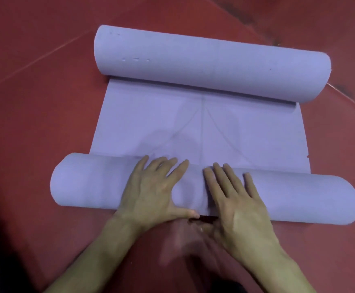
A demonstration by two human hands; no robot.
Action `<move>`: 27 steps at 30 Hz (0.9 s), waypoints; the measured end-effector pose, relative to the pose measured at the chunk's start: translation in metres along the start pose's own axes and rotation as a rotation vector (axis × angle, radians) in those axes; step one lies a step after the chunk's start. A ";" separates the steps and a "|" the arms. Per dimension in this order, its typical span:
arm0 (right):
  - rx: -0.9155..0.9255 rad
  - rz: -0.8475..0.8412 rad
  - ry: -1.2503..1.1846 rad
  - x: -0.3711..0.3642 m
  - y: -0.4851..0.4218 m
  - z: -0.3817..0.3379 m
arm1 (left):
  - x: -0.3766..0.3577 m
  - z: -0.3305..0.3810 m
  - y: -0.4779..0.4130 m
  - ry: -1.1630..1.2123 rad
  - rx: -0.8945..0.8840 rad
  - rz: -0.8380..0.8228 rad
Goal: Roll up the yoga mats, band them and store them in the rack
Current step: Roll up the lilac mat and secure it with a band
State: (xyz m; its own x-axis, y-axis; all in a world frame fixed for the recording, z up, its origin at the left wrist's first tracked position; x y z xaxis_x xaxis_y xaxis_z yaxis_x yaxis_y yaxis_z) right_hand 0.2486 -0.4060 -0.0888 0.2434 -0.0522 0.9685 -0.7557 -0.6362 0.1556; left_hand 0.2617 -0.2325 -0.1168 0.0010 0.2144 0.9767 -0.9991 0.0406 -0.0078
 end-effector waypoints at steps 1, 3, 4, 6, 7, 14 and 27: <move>-0.004 0.062 0.005 -0.005 0.004 -0.002 | 0.001 -0.001 -0.005 0.001 0.010 -0.016; -0.017 0.141 -0.005 -0.007 0.005 0.000 | 0.002 -0.002 -0.010 -0.010 0.028 -0.033; -0.020 0.149 -0.010 -0.007 0.002 0.003 | 0.002 -0.001 -0.008 -0.011 0.029 -0.019; -0.016 0.113 -0.009 -0.003 -0.007 0.010 | 0.001 0.002 0.000 0.001 0.021 0.040; -0.012 0.087 -0.011 -0.002 -0.010 0.014 | -0.001 0.004 0.005 -0.008 0.011 0.066; -0.031 0.189 0.011 0.003 -0.007 0.017 | -0.001 -0.005 -0.018 -0.057 -0.023 0.065; -0.037 0.142 0.075 0.014 -0.024 0.034 | 0.005 0.013 -0.015 -0.163 0.035 0.055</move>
State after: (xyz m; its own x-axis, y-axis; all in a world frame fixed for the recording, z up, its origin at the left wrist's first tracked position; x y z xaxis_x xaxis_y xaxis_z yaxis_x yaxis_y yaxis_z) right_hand 0.2908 -0.4173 -0.0855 0.0875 -0.0807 0.9929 -0.8016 -0.5975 0.0221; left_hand 0.2760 -0.2451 -0.1089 -0.0573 0.0537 0.9969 -0.9984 -0.0012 -0.0573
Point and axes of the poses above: each hand's wrist, its own y-axis away from the middle knuckle, its own x-axis out of the back of the hand, z = x × y, the point moved 6 cm from there along -y, towards the middle knuckle, and after that the axes turned 15 degrees about x, right-handed, at the moved point
